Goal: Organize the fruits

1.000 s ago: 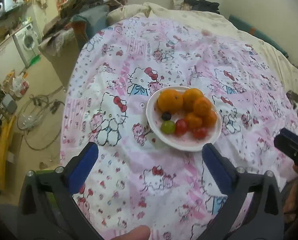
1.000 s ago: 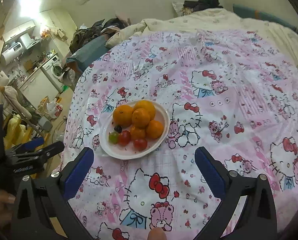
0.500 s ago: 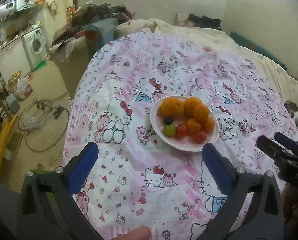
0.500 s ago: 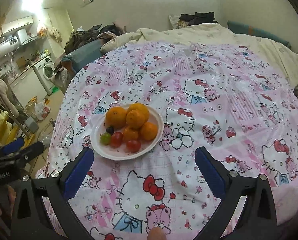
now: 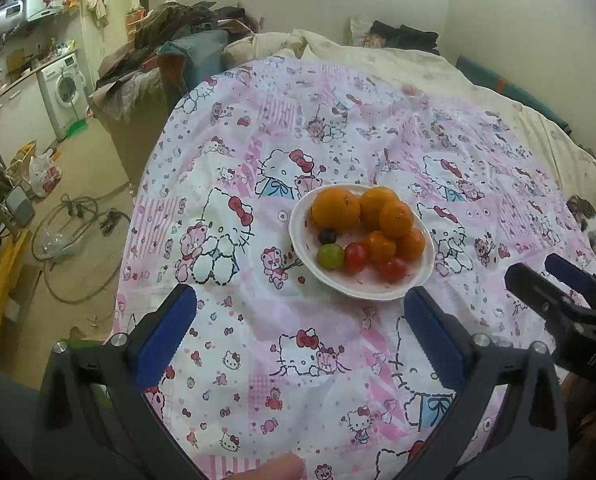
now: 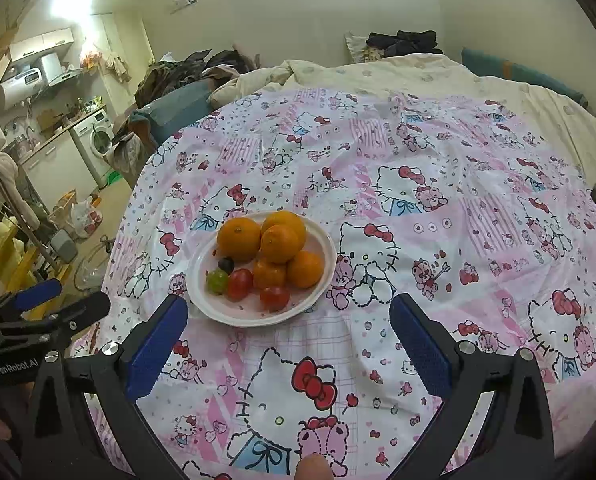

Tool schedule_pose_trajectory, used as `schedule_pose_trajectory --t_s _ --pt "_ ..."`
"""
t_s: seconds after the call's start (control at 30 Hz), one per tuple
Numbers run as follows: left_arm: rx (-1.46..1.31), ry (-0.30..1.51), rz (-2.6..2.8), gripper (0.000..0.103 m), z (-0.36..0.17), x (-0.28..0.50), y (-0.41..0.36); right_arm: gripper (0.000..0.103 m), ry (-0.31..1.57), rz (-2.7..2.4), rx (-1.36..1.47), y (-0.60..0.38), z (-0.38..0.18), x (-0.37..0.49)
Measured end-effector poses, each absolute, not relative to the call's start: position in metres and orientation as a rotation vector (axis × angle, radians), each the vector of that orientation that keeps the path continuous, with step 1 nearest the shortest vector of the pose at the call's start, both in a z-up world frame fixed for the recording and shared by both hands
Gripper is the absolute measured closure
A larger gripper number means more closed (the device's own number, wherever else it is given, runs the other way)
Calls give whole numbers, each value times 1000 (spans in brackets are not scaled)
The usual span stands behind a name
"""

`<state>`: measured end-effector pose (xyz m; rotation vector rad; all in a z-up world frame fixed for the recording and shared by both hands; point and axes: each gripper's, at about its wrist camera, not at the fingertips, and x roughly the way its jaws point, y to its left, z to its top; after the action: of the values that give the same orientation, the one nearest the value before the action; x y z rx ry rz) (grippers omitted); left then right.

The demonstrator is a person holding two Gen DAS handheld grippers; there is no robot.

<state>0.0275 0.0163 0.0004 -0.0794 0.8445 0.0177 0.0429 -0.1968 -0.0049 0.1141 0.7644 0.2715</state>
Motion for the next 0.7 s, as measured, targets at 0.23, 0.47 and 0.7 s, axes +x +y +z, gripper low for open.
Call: schedule_pose_trajectory --t_s 0.23,0.47,0.7 --pt "-86 847 23 1 1 28 19 0 766 273 128 -199 -4 44" --pt "-86 847 22 1 1 28 19 0 766 273 130 -200 -4 44" --pt "-86 849 22 1 0 29 19 0 765 274 130 -199 -4 44"
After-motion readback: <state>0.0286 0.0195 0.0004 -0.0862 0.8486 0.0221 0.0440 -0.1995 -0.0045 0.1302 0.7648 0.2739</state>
